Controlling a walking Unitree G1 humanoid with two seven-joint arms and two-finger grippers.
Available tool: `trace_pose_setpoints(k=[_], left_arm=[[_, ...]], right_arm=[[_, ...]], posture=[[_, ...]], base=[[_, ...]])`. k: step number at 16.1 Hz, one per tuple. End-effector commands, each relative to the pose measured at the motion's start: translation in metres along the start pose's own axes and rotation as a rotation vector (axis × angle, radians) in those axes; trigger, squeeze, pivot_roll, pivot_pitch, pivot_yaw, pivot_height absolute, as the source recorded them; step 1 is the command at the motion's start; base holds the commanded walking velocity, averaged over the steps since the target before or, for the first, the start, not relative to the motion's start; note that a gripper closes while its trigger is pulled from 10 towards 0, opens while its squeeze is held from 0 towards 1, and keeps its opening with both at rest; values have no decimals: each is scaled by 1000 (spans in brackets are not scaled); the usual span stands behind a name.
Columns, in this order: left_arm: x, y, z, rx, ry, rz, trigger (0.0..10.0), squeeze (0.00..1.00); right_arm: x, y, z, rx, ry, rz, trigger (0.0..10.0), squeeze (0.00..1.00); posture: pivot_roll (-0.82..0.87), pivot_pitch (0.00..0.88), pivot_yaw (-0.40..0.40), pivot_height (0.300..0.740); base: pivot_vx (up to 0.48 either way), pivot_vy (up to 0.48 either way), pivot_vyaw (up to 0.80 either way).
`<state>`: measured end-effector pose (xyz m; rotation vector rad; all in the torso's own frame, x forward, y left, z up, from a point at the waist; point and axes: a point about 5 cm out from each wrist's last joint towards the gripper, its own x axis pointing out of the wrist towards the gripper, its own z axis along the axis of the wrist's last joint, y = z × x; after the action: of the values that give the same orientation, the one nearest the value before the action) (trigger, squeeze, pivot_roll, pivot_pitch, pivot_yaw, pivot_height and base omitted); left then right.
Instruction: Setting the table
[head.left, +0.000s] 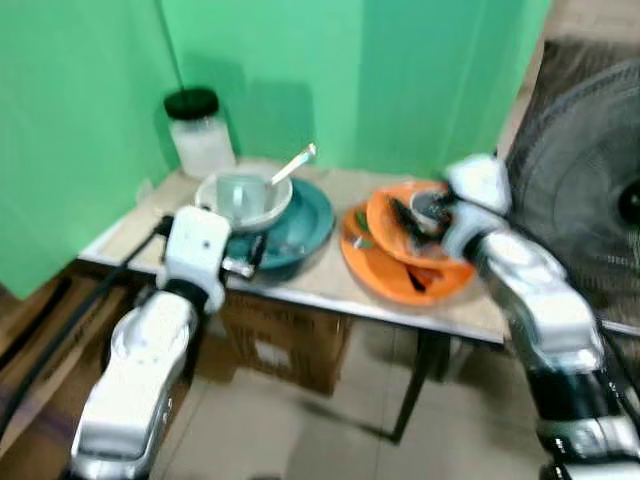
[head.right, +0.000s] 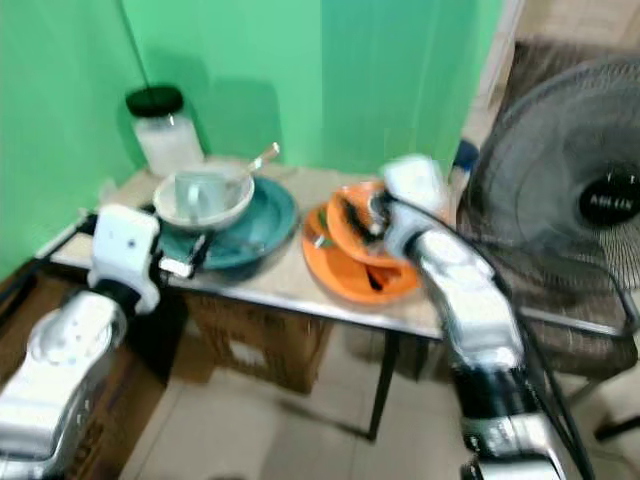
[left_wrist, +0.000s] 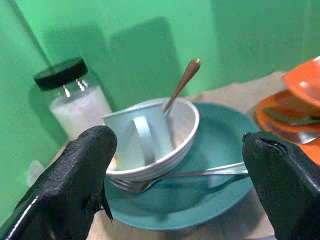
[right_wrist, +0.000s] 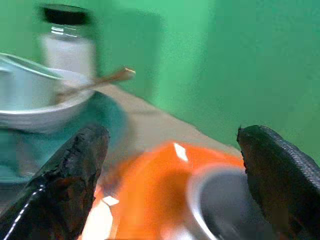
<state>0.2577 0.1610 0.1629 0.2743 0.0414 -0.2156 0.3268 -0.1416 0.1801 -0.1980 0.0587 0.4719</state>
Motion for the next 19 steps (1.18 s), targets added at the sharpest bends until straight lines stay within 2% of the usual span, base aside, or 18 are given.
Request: trace_pose_setpoints(k=[1,3,5,7,9,11,14,17,18,19], left_arm=[[3,-3,5,3,-25,-18,10000,0],[5,-5,6,21,-28,-52,10000,0],[4,-17,7,19,-32,-176,10000,0],[3,-25,10,22,-36,-250,10000,0],[1,-37,15,21,-48,-391,10000,0],[1,-40,16,14,-42,-431,10000,0],[-2,-41,15,23,-20,-471,10000,0],[-5,-42,11,36,2,-489,10000,0],[-7,-44,9,43,16,-504,10000,0],[-8,-45,9,42,18,-509,10000,0]], right_arm=[[-2,-13,-5,-33,40,-4,10000,0],[2,-24,0,-69,58,-8,10000,0],[5,-37,5,-96,111,-4,10000,0],[6,-40,7,-98,162,-6,10000,0],[10,-42,11,-90,217,3,10000,0],[14,-40,13,-77,257,-4,10000,0],[20,-22,14,-44,399,24,10000,0],[20,-21,11,-34,477,7,10000,0],[21,-22,9,-20,507,-25,8980,0],[23,-22,6,-17,518,-46,3765,0]], posture=[[111,0,45,740],[108,0,45,740],[104,0,42,740],[98,0,40,740],[95,0,39,740],[89,0,39,740],[88,0,28,740],[89,0,24,740],[89,0,25,740],[89,0,26,740]], base=[[304,0,0],[148,0,0],[0,0,0],[0,0,0],[0,0,0],[0,0,0],[0,0,0],[0,0,0],[0,0,0],[0,0,0]])
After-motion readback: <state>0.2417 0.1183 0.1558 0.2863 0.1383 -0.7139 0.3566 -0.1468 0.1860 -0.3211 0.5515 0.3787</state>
